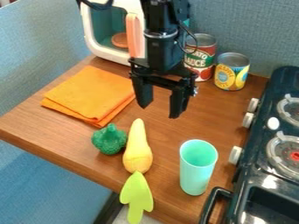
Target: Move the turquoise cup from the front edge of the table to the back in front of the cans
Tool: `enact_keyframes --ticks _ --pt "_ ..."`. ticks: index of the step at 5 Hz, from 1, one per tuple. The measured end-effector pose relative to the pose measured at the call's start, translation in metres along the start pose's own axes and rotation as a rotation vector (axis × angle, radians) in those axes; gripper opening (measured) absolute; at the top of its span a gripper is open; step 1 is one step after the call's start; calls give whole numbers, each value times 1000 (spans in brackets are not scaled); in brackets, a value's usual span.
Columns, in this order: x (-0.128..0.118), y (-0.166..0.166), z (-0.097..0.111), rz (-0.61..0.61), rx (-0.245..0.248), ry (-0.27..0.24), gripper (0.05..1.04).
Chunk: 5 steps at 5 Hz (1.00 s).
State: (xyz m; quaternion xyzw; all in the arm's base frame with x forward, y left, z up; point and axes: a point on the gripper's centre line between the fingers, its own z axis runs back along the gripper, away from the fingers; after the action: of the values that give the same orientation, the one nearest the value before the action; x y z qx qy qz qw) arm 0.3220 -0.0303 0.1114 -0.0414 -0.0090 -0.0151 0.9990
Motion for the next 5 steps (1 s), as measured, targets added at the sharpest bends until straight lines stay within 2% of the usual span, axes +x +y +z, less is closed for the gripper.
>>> enact_keyframes --ticks 1,2,3,4,5 --pt "-23 3 27 -58 28 -30 1001" --pt "-34 -2 24 -94 49 11 1001" --pt "-35 -30 14 -164 58 15 1001" --pt "-34 -38 8 -183 58 16 1001" --pt "-32 -54 -6 -220 72 42 1001"
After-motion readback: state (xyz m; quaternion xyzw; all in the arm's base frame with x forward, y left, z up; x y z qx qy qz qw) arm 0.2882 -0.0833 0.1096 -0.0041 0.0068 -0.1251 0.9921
